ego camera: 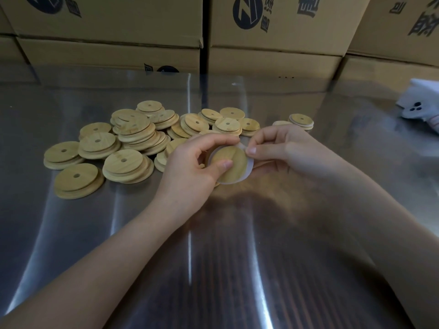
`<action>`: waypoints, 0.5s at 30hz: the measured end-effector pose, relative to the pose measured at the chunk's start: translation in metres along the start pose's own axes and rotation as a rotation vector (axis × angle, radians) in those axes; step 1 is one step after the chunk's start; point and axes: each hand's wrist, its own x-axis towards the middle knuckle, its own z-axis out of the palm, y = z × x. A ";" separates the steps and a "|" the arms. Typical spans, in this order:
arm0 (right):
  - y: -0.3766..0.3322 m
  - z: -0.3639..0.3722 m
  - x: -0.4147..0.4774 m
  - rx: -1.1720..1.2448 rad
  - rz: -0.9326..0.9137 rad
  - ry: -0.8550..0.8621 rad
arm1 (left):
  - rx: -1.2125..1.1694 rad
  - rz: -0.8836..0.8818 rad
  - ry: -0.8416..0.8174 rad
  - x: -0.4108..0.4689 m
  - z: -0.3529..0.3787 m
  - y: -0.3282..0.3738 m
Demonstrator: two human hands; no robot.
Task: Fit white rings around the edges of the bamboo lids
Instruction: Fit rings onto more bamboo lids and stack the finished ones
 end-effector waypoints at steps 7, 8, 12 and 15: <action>0.004 0.008 0.002 0.005 -0.027 0.078 | 0.009 -0.018 -0.006 0.001 -0.003 0.000; 0.005 0.010 0.002 0.006 -0.040 0.088 | -0.007 -0.033 -0.006 0.001 -0.004 0.000; 0.005 0.014 0.002 0.014 -0.083 0.120 | -0.045 -0.055 0.002 0.001 -0.004 -0.001; 0.006 0.018 0.002 0.025 -0.120 0.153 | -0.062 -0.051 0.004 0.001 -0.004 0.000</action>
